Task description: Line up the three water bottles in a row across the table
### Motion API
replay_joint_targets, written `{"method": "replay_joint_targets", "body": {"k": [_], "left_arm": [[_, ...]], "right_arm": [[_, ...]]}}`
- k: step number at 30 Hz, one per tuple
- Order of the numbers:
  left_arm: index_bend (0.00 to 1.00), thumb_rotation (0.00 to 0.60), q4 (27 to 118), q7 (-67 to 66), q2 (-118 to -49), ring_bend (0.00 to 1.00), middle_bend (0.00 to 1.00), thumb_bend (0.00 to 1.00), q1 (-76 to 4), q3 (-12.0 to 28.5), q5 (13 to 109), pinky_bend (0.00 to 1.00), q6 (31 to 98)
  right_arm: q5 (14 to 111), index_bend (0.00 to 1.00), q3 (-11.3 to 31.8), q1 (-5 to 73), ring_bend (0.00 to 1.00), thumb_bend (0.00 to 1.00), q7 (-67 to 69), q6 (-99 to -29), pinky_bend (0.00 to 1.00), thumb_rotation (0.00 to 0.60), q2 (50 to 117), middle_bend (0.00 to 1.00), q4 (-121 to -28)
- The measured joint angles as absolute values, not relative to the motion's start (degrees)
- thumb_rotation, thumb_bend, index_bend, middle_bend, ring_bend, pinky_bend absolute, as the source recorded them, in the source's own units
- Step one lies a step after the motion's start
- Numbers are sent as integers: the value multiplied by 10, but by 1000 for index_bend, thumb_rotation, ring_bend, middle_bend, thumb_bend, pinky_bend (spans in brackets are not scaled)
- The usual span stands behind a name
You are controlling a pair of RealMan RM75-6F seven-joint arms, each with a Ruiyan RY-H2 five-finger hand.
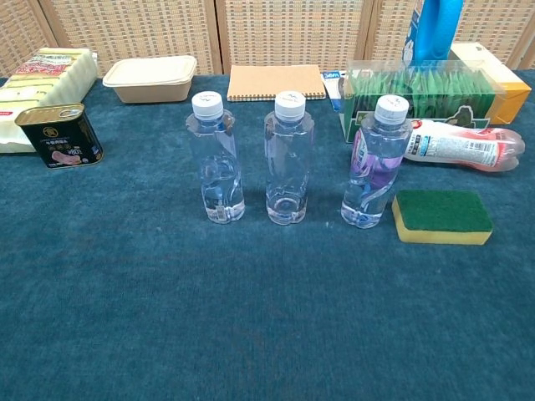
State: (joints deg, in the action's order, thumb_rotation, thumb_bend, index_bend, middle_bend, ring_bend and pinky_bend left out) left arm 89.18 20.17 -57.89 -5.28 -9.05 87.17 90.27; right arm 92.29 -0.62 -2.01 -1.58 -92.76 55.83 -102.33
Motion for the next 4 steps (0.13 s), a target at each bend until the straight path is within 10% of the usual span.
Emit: {"method": "replay_joint_targets", "body": {"k": [4], "left_arm": [[0,600,884,191,-586,0,0,178,-47,-83,893,57,916]], "right_arm": [[916,85,-3,-24,0,0,-22,-927,0,600,560,0,-1031]]}}
